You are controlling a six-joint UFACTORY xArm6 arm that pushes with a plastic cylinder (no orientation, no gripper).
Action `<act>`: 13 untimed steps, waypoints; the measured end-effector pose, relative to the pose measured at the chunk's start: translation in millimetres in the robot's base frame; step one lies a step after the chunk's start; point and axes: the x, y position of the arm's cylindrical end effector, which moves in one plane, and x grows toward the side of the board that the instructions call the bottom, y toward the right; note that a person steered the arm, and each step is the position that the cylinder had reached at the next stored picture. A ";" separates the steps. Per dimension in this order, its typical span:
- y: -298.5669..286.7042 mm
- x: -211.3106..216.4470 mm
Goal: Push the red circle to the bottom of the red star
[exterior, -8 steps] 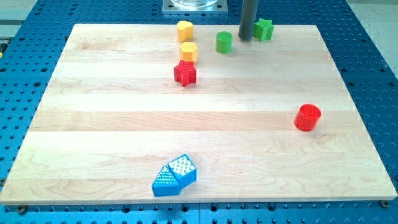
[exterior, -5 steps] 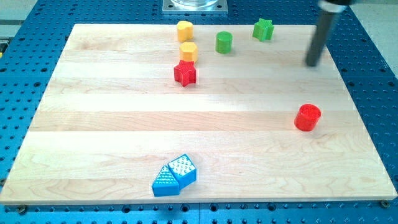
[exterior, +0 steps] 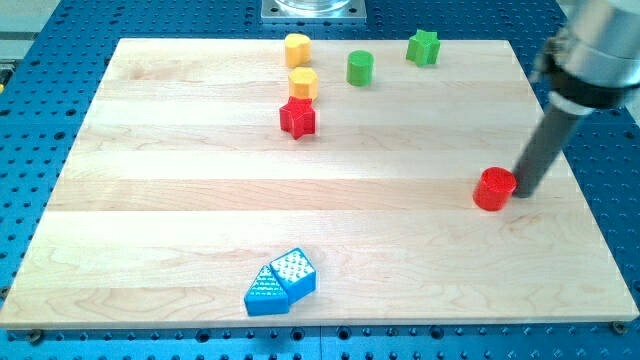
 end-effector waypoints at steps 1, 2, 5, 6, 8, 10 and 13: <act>4.5 -0.1; 35.9 30.8; -133.4 -5.5; -116.1 -36.1; -138.2 -41.3; -166.2 -40.0; -184.4 -7.7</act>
